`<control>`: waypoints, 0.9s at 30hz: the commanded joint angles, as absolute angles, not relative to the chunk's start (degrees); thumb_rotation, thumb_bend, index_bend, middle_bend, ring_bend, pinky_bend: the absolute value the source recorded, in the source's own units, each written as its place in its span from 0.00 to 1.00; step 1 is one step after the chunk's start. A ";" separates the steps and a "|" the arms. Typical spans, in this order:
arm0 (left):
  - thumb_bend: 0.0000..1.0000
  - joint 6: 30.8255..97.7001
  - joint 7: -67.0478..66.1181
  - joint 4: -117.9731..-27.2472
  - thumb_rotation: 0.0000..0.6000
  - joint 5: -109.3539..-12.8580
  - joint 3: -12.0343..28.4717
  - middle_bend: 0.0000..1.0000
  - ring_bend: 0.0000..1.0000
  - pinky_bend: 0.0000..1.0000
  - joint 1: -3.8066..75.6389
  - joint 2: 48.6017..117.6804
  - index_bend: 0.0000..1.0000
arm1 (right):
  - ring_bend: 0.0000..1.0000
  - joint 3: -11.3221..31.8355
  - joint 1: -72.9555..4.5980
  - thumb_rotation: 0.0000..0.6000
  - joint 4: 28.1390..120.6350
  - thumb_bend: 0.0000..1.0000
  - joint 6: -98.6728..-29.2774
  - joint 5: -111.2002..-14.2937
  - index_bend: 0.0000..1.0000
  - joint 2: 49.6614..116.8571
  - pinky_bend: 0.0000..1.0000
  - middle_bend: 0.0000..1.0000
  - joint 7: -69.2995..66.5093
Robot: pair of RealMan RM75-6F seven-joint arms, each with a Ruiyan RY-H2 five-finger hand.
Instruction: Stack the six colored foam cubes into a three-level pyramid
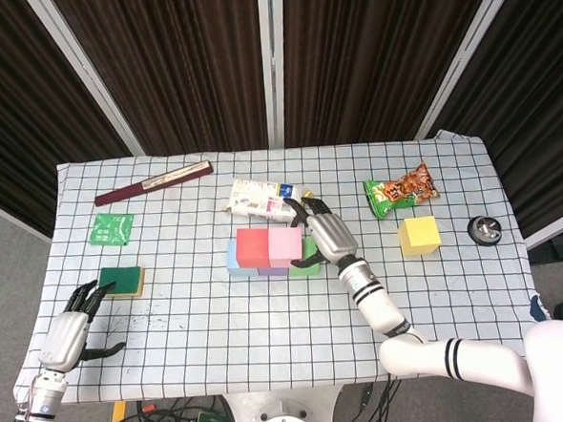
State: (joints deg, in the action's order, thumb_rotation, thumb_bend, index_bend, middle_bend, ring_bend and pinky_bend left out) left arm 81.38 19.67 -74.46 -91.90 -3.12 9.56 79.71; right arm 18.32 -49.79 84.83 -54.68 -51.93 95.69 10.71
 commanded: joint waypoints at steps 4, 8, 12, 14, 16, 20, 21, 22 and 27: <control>0.00 81.32 19.67 -74.38 1.00 -91.86 -3.18 0.14 0.02 0.07 9.51 79.80 0.10 | 0.04 18.58 -49.67 1.00 84.86 0.16 -54.82 -51.86 0.00 95.89 0.00 0.45 10.41; 0.00 81.27 19.64 -74.33 1.00 -91.83 -3.17 0.14 0.02 0.07 9.52 79.83 0.10 | 0.05 18.83 -49.70 1.00 84.68 0.16 -54.63 -51.77 0.00 96.02 0.00 0.46 10.10; 0.00 81.22 19.63 -74.33 1.00 -91.83 -3.17 0.14 0.02 0.07 9.55 79.83 0.10 | 0.05 18.94 -49.68 1.00 84.62 0.16 -54.58 -51.71 0.00 96.10 0.00 0.46 10.00; 0.00 81.19 19.66 -74.33 1.00 -91.80 -3.12 0.14 0.02 0.07 9.60 79.82 0.10 | 0.05 18.92 -49.67 1.00 84.60 0.16 -54.55 -51.71 0.00 96.09 0.00 0.46 10.05; 0.00 81.16 19.65 -74.33 1.00 -91.79 -3.11 0.14 0.02 0.07 9.62 79.80 0.10 | 0.05 18.92 -49.64 1.00 84.59 0.16 -54.47 -51.59 0.00 96.12 0.00 0.46 10.04; 0.00 81.11 19.63 -74.37 1.00 -91.74 -3.12 0.14 0.02 0.07 9.61 79.79 0.10 | 0.05 18.82 -49.64 1.00 84.53 0.16 -54.32 -51.53 0.00 96.21 0.00 0.46 10.11; 0.00 81.11 19.64 -74.38 1.00 -91.73 -3.10 0.14 0.02 0.07 9.62 79.80 0.10 | 0.05 18.79 -49.63 1.00 84.51 0.16 -54.33 -51.54 0.00 96.26 0.00 0.46 10.13; 0.00 81.10 19.64 -74.37 1.00 -91.72 -3.09 0.14 0.02 0.07 9.62 79.79 0.10 | 0.05 18.77 -49.63 1.00 84.49 0.16 -54.35 -51.55 0.00 96.31 0.00 0.46 10.15; 0.00 81.08 19.66 -74.31 1.00 -91.73 -3.14 0.14 0.02 0.07 9.60 79.81 0.10 | 0.05 18.78 -49.62 1.00 84.43 0.16 -54.38 -51.50 0.00 96.45 0.00 0.46 10.27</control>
